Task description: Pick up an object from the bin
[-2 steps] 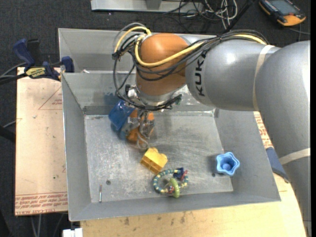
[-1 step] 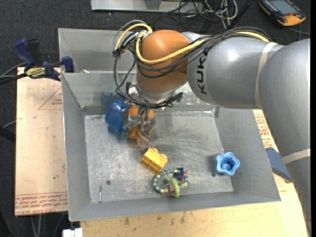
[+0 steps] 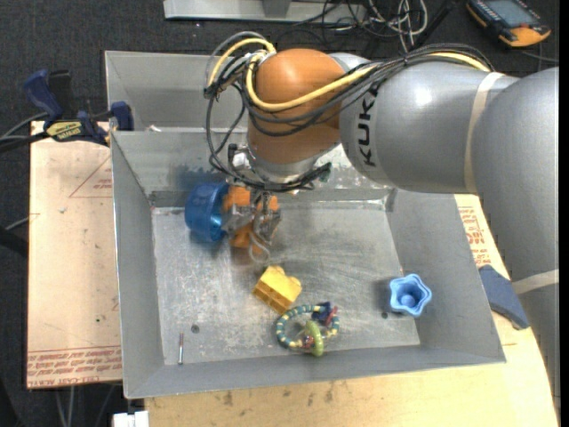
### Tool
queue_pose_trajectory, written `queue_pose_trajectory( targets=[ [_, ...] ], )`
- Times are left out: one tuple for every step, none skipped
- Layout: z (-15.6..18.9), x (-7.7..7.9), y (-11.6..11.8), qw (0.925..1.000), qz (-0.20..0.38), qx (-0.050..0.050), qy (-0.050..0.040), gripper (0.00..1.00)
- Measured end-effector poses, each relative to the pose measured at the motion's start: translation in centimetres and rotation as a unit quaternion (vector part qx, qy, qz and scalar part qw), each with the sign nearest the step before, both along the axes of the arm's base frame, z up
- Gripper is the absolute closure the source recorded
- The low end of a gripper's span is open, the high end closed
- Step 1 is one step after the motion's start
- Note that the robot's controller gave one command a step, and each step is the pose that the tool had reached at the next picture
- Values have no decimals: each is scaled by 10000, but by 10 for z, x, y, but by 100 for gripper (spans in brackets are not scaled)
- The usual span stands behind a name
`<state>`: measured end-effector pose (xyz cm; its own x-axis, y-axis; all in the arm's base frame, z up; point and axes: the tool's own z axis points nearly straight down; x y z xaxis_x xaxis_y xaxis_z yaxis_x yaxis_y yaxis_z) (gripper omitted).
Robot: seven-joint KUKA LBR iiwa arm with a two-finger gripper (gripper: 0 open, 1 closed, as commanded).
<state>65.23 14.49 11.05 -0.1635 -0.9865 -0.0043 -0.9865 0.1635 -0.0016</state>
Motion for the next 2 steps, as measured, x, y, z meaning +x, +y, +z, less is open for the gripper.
queue_pose_trajectory(
  targets=[
    [9, 0, 0, 10000, -5, -2, 0, 100],
    [19, 0, 0, 10000, -9, -4, 9, 100]
  ],
)
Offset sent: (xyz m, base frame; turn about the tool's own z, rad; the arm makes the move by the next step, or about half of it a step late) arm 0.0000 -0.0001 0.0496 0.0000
